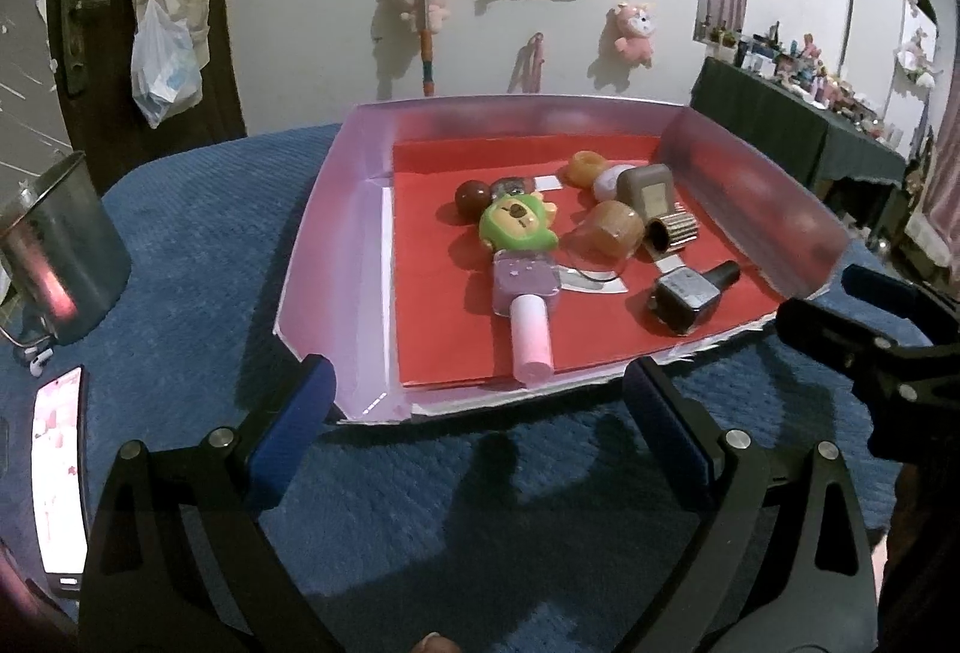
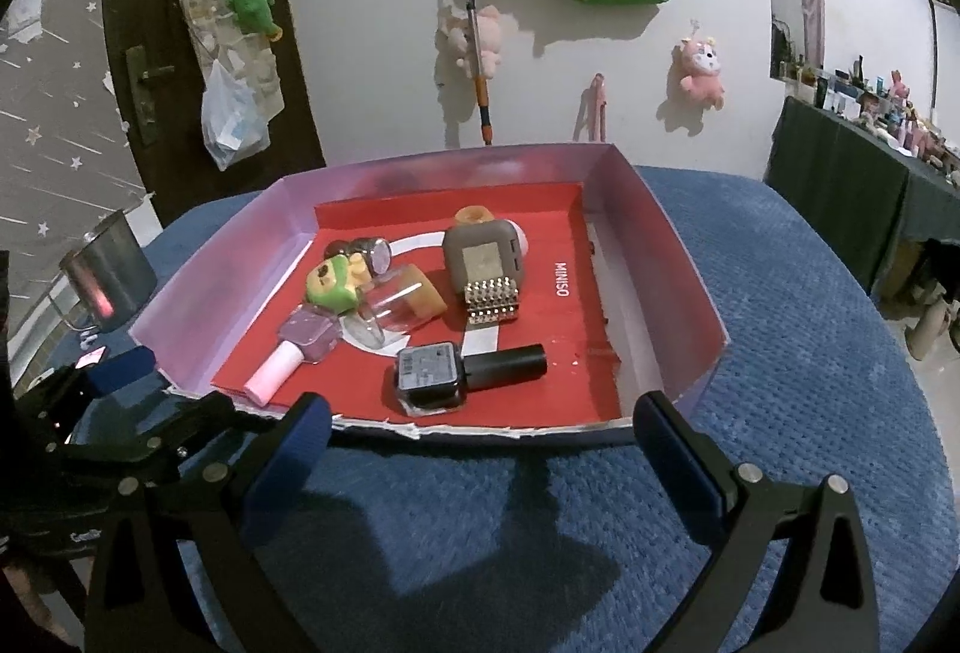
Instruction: Organize rigid objects
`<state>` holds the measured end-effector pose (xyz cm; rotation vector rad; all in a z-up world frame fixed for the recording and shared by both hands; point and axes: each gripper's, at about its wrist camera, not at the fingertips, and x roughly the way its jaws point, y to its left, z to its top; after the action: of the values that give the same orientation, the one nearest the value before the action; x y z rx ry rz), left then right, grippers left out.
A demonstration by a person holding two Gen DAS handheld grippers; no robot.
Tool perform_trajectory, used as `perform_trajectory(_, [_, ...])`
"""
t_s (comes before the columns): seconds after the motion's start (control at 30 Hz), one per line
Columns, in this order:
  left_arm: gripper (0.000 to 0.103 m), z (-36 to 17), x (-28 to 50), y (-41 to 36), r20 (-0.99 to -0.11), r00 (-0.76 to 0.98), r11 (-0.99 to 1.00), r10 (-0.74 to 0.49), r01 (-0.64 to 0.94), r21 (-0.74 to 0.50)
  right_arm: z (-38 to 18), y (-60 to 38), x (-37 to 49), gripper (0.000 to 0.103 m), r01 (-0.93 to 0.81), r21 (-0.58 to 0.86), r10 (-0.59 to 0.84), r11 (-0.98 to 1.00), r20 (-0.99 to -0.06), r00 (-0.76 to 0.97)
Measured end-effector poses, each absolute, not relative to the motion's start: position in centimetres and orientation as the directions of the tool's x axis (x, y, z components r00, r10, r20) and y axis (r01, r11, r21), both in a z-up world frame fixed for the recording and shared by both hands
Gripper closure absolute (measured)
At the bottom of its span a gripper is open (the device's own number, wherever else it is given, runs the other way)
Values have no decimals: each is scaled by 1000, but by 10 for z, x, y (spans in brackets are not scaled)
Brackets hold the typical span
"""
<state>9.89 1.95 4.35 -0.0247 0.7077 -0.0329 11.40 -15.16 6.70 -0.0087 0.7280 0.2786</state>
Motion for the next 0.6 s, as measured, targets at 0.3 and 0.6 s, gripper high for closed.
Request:
perform_trajectory(0.3, [0,42,85,10,-672,739,999,-47,46,-20,67,-152,98,0,-301,83,270,950,-706,655])
perform_trajectory(0.6, [0,28,80,8,-715,695,998,-70,52,-46,58,-161,89,0,-298,94,266,950,-742,616])
